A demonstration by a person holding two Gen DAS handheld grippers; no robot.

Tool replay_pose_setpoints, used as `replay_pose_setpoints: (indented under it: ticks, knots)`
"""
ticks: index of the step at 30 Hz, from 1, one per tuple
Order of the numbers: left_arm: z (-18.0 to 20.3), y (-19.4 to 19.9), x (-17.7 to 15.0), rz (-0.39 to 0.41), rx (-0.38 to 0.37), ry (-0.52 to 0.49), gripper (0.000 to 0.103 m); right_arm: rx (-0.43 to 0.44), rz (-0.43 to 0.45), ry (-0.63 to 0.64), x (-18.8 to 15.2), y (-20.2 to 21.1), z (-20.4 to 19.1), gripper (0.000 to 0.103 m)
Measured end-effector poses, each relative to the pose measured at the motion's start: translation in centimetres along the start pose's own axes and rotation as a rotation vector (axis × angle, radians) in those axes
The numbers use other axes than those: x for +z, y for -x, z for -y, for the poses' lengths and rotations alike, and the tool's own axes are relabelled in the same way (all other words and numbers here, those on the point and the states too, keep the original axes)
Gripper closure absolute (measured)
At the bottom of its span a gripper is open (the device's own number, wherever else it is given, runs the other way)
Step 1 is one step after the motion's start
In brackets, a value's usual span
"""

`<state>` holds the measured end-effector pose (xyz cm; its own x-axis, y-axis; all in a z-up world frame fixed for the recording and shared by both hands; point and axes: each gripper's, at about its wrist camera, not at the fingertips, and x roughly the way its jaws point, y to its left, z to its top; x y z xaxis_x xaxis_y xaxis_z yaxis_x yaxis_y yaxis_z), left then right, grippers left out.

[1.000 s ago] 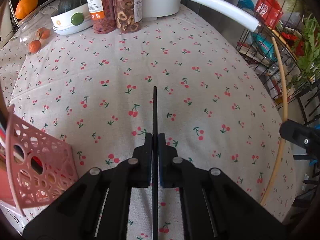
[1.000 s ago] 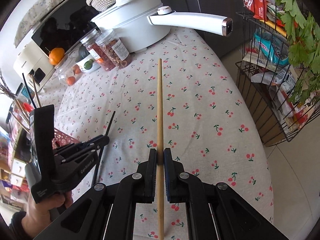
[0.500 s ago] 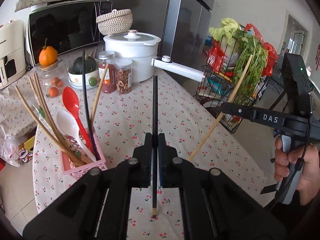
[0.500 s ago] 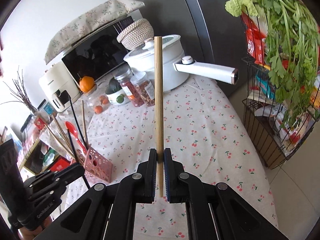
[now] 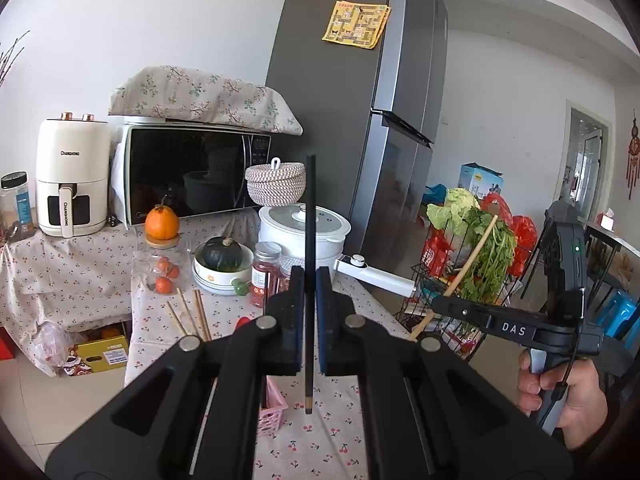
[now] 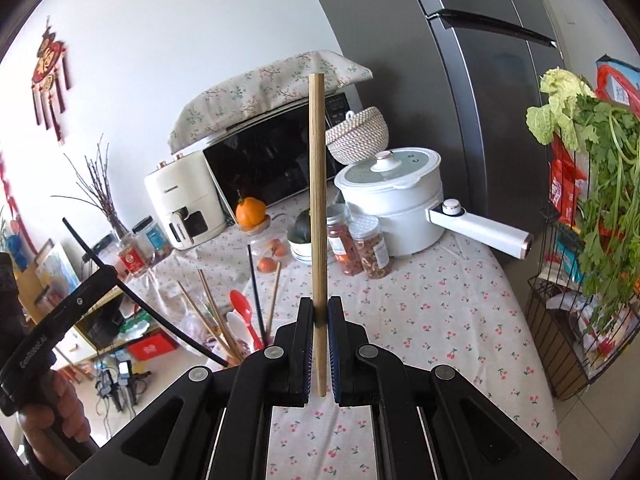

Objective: Organize utensils
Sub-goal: 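Drop the black chopstick into the basket with the left tool while the right tool holds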

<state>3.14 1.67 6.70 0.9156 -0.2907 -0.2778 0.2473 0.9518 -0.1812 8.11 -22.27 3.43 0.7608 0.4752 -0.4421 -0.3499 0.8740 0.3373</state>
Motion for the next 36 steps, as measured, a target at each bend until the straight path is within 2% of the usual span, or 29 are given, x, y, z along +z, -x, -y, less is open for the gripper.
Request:
replay_pose_setpoints:
  ticks: [5,9,15,21,34,35,36]
  knots:
    - [-1.8,0.8,0.3,0.046,0.06,0.016,0.097,0.047,0.001,0.019,0.1,-1.5,-2.3,0.096]
    - [-2.5,0.4,-0.1,0.091,0.132,-0.021,0.097,0.07,-0.016,0.035,-0.1,-3.1,-3.9,0.096]
    - [-3.5,-1.3,-0.8,0.057,0.144,-0.006,0.097,0.084,-0.029,0.039,-0.5,-5.2,-5.2,0.096]
    - [-4.1,-3.4,-1.9,-0.013,0.153,0.002,0.097,0.088,-0.048,0.046,-0.9,-6.5,-5.8,0.096]
    - [-4.6,-5.4,-2.9,-0.109,0.14,0.03,0.096,0.074,-0.074,0.042,-1.2,-7.0,-5.4,0.096]
    - [-4.6,-5.3,-2.9,-0.111,0.144,0.031,0.089,0.074,-0.076,0.042,-1.2,-7.1,-5.4,0.096]
    - [-4.5,-5.2,-2.9,-0.114,0.141,0.032,0.071,0.074,-0.078,0.043,-1.3,-7.2,-5.4,0.096]
